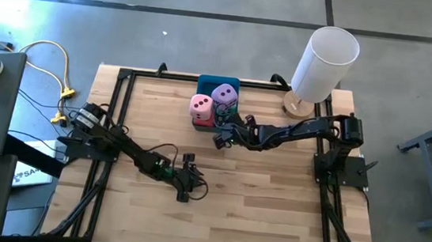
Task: Pick & Place Dice
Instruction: Put the small light blue die into the blue bin, then return to Home Position
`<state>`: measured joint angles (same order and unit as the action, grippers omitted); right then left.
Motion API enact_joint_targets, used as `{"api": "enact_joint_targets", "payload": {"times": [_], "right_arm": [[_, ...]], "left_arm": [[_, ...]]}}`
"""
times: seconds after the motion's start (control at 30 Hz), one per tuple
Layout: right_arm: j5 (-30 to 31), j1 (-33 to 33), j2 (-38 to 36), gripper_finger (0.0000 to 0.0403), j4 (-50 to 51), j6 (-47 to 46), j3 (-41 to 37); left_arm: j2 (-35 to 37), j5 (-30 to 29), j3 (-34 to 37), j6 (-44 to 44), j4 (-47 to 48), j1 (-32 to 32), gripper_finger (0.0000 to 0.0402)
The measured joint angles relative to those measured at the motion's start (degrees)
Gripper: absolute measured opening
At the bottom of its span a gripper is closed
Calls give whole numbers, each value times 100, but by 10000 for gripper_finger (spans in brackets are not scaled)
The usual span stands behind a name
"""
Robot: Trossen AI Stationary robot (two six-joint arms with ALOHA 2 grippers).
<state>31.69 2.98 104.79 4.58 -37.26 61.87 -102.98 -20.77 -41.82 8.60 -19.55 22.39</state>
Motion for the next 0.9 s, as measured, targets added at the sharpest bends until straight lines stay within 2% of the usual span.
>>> {"api": "enact_joint_targets", "payload": {"times": [0.33, 0.47, 0.67, 0.77, 0.9], "right_arm": [[-10, 11, 0, 119, 21, 30, 0], [-47, -45, -50, 119, -143, 432, 0], [-593, -362, -611, 116, -142, 1155, 1], [-660, -588, -1024, 94, 38, 1371, 3], [-612, -937, -1679, 36, 460, 1617, 7]], "left_arm": [[2, 16, 4, 0, -4, 0, 175], [4, 20, 4, -22, -9, 0, 175], [241, 89, 17, -132, 223, 4, 175], [578, 59, 17, -145, 475, 7, 174], [1337, 27, 17, -124, 1044, 25, 153]]}}
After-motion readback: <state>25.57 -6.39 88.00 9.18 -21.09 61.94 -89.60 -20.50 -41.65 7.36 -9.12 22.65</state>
